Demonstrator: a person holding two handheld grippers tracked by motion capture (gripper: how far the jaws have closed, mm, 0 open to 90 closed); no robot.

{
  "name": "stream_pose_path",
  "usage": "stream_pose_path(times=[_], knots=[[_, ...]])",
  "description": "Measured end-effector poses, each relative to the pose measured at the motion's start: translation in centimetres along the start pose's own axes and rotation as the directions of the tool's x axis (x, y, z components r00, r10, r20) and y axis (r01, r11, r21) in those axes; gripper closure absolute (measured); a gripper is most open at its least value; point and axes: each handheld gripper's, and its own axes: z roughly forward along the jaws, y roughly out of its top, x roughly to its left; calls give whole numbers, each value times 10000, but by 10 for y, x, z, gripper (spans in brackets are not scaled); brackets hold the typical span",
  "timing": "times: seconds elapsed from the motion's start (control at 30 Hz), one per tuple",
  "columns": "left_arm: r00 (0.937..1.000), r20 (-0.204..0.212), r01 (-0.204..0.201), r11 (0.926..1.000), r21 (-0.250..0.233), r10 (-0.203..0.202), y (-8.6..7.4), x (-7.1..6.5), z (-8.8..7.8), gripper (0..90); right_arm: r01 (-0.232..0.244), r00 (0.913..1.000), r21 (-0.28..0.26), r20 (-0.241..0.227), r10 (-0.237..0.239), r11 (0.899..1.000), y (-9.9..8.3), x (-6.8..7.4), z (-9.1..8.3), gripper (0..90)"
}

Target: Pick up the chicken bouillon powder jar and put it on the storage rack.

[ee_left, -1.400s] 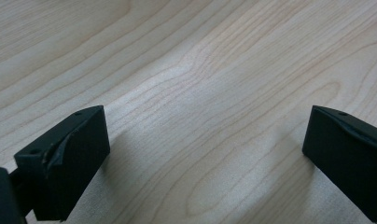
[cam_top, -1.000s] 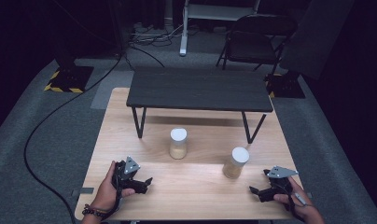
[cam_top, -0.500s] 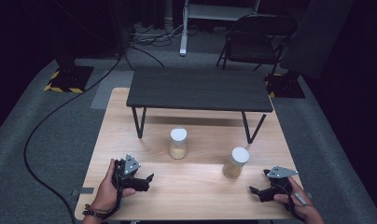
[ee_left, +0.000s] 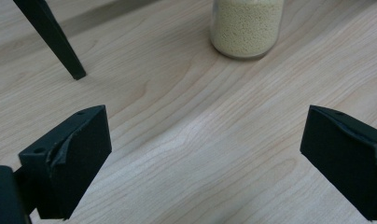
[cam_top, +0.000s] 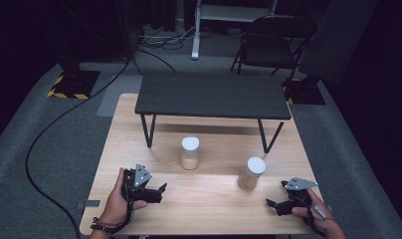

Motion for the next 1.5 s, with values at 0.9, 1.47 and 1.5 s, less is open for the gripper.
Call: stream_pose_path(times=[0.9, 1.47, 1.5], knots=[[9999, 79, -108, 9999, -1, 108, 15, -3, 21, 20, 1, 10000, -2, 0, -1, 10000, 0, 0, 0, 0], [9997, 131, -184, 9980, -608, 192, 31, -2, 32, 20, 0, 10000, 0, 0, 0, 10000, 0, 0, 0, 0], [9997, 141, -169, 9978, -644, 178, 31, -2, 32, 20, -2, 10000, 0, 0, 2, 10000, 0, 0, 0, 0]])
